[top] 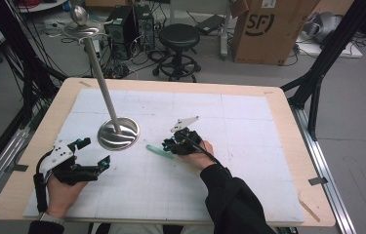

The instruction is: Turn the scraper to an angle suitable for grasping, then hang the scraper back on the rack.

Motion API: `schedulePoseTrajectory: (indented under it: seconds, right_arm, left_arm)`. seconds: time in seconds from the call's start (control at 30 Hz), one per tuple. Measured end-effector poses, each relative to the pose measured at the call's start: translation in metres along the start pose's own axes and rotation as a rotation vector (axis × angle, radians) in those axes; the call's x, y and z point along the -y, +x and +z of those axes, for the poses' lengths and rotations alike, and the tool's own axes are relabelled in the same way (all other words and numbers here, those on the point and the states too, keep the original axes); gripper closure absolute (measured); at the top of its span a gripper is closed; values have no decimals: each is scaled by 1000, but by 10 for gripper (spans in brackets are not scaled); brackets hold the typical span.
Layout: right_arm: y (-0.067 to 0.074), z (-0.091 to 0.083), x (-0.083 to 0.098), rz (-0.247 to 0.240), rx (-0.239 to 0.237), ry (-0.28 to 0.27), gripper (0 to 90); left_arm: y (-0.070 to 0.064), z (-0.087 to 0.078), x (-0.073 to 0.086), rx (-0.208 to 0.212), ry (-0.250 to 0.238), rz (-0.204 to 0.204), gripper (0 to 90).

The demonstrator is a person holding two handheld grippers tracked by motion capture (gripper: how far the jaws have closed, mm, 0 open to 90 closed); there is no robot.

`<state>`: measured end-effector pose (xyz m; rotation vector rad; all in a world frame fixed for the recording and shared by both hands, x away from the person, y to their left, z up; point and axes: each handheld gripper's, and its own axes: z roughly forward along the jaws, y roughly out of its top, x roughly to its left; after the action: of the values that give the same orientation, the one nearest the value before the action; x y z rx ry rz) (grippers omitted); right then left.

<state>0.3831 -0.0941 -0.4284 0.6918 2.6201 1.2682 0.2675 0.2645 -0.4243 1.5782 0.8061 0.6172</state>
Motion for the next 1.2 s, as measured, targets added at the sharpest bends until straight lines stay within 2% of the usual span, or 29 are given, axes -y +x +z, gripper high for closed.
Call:
schedulePoseTrajectory:
  seconds: [0.17,0.23,0.3,0.37,0.47,0.53,0.57,0.6,0.63,0.7,0.8,0.93,1.0,1.03,1.07,1.2]
  right_arm:
    - [-1,-10,-3,12,-15,-57,542]
    - [0,-13,-4,6,-25,-58,480]
    - [1,-15,-4,1,-14,-34,366]
    - [0,-17,-4,-15,-14,-2,339]
    - [0,-22,-4,-10,2,18,139]
    - [-2,-24,-5,17,-25,52,56]
    - [-3,-24,-5,10,-22,66,2]
    - [-3,-25,-6,18,-21,89,1]
    - [-4,-26,-6,0,-29,112,1]
    - [-4,-26,-6,-5,-30,118,1]
    - [-4,-25,-8,-21,-39,171,2]
    - [0,-16,-10,-69,-45,293,8]
    - [1,-11,-11,-56,-59,327,8]
    - [1,-11,-11,-56,-59,327,8]
    - [1,-6,-14,-68,-63,366,8]
    - [2,0,-18,-92,-60,406,41]
  left_arm:
    - [1,-5,1,-12,0,-3,22]
    - [2,-8,1,-18,1,-5,22]
    - [2,-9,1,-21,-3,-8,22]
    - [2,-10,2,-23,-1,-10,22]
    - [2,-10,2,-23,-1,-11,22]
    - [3,-10,2,-22,2,-10,22]
    - [3,-10,2,-22,5,-11,22]
    - [3,-10,2,-22,5,-11,22]
    - [3,-9,2,-21,4,-13,22]
    - [3,-9,2,-19,4,-13,22]
    - [3,-10,3,-19,7,-12,22]
    - [3,-13,3,-22,4,-13,22]
    - [4,-16,3,-28,4,-14,22]
    - [4,-16,3,-28,4,-14,22]
    - [4,-16,3,-32,1,-17,22]
    - [5,-17,4,-32,1,-21,22]
